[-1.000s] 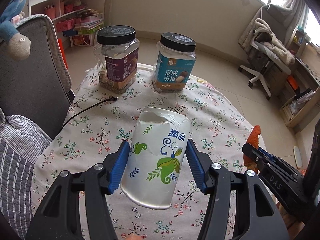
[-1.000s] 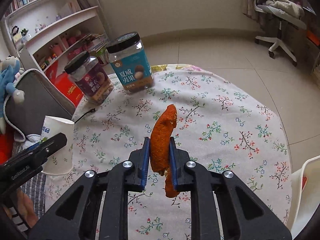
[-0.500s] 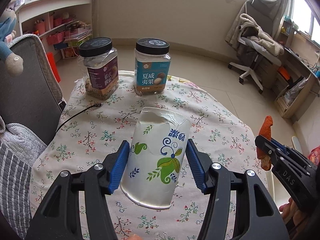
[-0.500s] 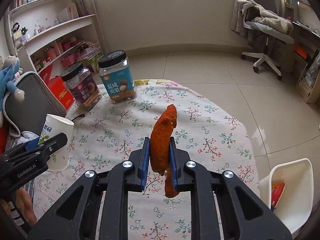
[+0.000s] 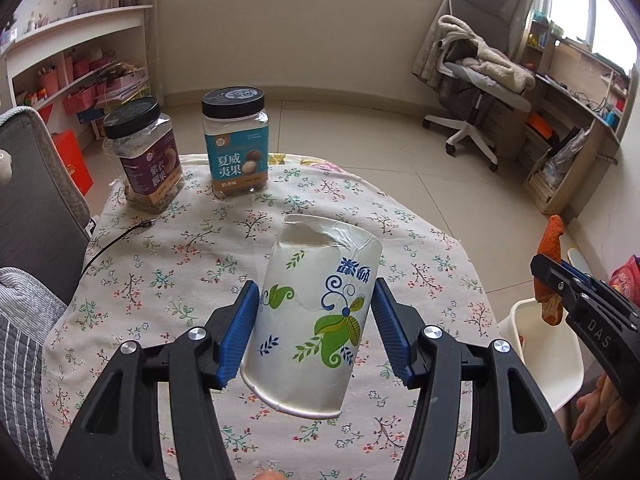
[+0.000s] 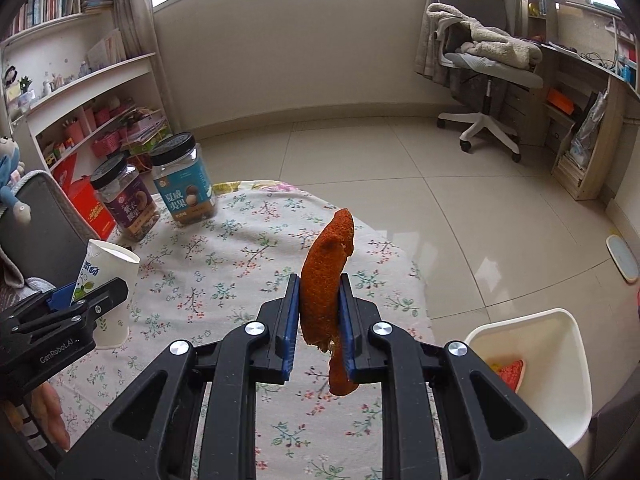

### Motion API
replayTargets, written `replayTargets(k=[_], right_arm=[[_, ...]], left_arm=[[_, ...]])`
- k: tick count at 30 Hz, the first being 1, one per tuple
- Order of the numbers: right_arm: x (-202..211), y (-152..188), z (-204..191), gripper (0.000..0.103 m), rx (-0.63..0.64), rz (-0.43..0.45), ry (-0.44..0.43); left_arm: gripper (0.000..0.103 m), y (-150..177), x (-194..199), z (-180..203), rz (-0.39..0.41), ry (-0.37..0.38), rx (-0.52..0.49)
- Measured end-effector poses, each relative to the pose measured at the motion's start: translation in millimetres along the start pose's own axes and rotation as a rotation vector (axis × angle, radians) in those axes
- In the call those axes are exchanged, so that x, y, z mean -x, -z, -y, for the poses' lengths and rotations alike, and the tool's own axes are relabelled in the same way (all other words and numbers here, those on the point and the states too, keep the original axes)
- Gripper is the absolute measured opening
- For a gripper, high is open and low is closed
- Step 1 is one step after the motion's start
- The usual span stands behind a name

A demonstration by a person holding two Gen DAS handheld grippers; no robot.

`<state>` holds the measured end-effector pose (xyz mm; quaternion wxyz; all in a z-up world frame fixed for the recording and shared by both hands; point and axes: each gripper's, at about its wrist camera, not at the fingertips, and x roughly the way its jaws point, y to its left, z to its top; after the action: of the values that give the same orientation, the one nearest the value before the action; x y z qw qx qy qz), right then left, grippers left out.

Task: Collect trash
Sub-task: 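Carry the cup and peel to the white bin and release both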

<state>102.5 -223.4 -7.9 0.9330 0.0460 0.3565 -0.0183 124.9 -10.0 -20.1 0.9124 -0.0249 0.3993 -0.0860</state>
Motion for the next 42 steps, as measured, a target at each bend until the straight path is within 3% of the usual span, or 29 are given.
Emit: replayTargets(k=[10, 18, 21, 24, 25, 27, 37, 42], right_arm=[[23.5, 17.5, 88.4, 0.018, -0.100, -0.015, 0.133], [40.5, 39.3, 160.4, 0.021, -0.206, -0.051, 0.223], [47.9, 49.1, 186.1, 0.055, -0.261, -0.067, 0.263], [59.4, 57.0, 209.9, 0.066, -0.305, -0.061, 0.316], [62.4, 59.1, 217.6, 0.076, -0.317, -0.063, 0.335], [70.7, 64.3, 233.4, 0.083, -0.341, -0.053, 0.378], [100.7, 79.0, 281.9, 0.094, -0.416, -0.011, 0.512], [109.9, 77.6, 287.2, 0.095, -0.438, 0.026, 0.522]], left_arm=[[0.057, 8.1, -0.7, 48.9, -0.013, 0.058, -0.079], [0.057, 16.4, -6.1, 115.5, -0.027, 0.140, -0.158], [0.057, 19.5, -8.5, 148.9, -0.035, 0.183, -0.184], [0.057, 21.3, -10.5, 182.9, -0.041, 0.225, -0.208], [0.057, 22.2, -11.2, 193.6, -0.045, 0.240, -0.212], [0.058, 23.7, -13.8, 213.1, -0.058, 0.267, -0.219], [0.063, 32.1, -24.5, 296.3, -0.128, 0.397, -0.266], [0.073, 35.0, -23.6, 309.2, -0.144, 0.411, -0.293]])
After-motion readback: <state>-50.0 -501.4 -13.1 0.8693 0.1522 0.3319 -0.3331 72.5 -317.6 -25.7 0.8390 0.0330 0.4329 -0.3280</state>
